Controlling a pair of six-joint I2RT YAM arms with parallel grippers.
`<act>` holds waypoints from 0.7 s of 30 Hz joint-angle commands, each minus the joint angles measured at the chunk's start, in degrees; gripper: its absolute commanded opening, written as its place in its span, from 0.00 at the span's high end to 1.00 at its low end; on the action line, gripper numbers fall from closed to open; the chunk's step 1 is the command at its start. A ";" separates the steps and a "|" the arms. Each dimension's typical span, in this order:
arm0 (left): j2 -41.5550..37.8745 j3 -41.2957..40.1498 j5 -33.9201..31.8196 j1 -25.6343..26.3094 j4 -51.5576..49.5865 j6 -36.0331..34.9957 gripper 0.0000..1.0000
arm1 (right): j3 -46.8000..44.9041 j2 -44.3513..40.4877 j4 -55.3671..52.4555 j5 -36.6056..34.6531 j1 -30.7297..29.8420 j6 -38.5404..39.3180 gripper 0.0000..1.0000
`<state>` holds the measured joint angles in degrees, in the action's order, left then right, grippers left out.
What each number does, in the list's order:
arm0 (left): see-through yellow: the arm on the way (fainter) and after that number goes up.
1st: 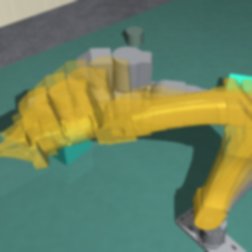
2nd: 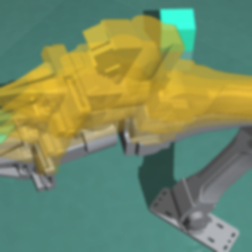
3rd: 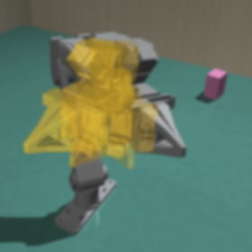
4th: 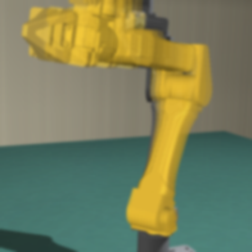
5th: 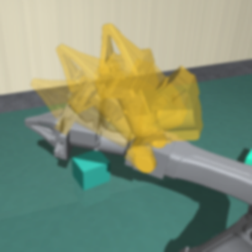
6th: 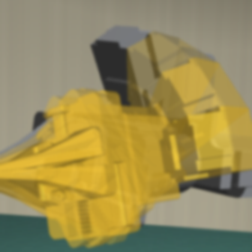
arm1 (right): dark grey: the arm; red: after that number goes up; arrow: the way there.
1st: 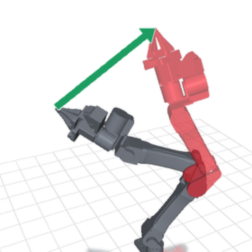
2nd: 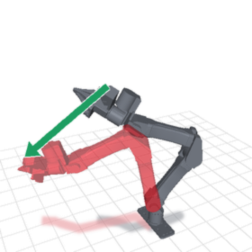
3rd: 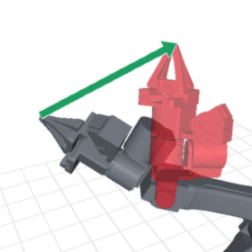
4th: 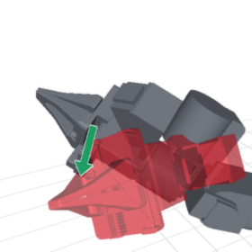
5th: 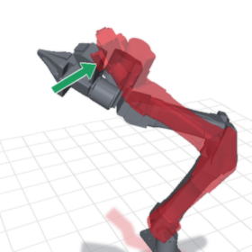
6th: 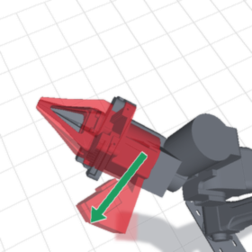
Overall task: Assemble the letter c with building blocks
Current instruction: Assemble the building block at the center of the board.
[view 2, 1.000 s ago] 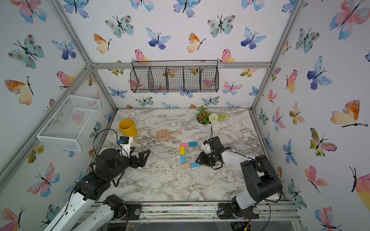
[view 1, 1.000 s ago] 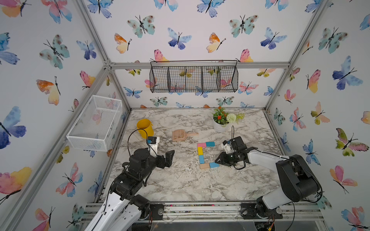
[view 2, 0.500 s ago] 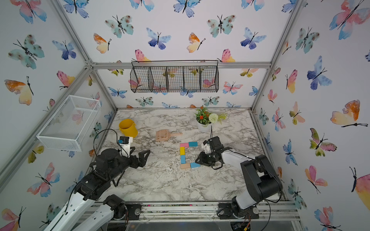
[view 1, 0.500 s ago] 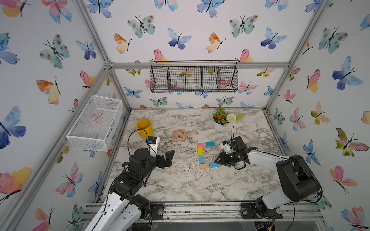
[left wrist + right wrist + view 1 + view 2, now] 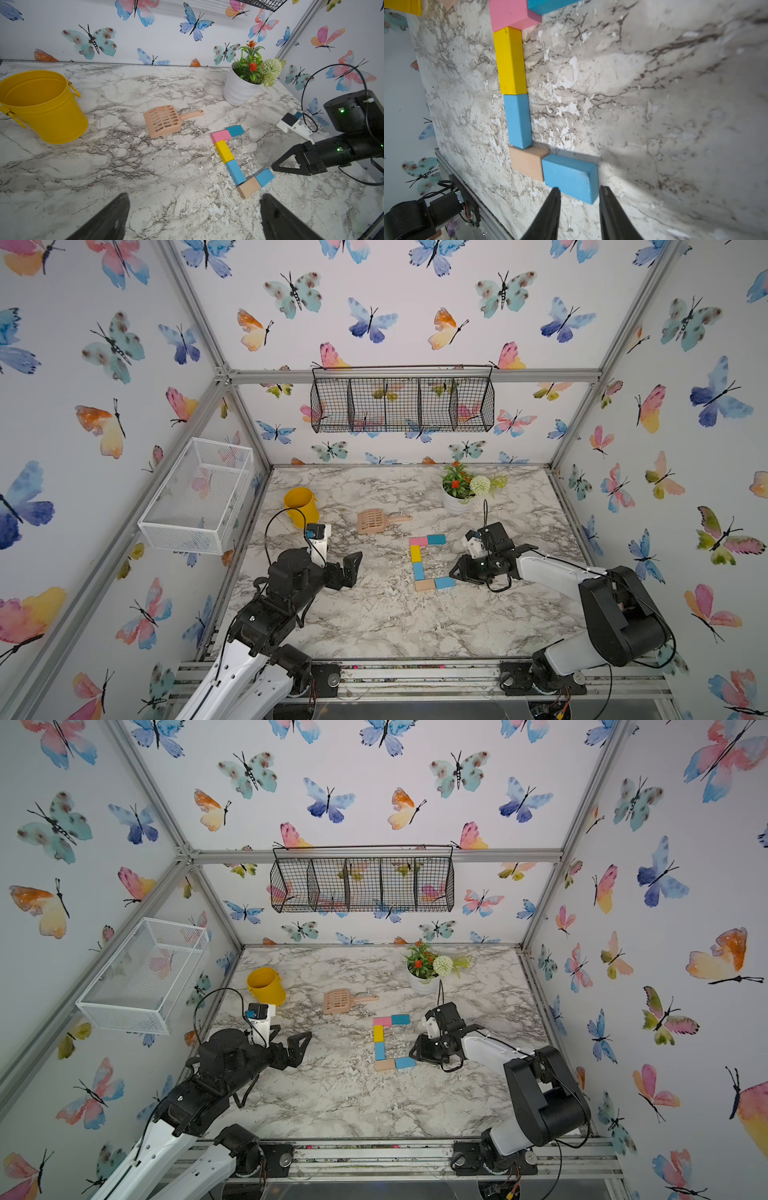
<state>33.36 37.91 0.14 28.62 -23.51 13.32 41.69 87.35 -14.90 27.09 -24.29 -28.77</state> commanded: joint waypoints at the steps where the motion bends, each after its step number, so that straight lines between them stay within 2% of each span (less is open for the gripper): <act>1: -0.44 -0.61 -0.58 0.31 0.13 0.24 0.02 | 0.24 1.46 -0.20 3.13 0.30 1.39 0.64; 12: -0.50 -0.69 -0.72 0.35 0.11 0.30 0.02 | -0.38 2.39 1.54 5.56 0.26 1.14 0.64; 21: -0.53 -0.64 -0.68 0.29 0.12 0.30 0.02 | -0.13 0.63 0.59 3.64 0.30 1.08 0.64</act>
<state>33.36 37.91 0.10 28.62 -23.49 13.32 41.67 88.97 -14.11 31.29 -24.29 -28.36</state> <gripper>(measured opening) 0.985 0.358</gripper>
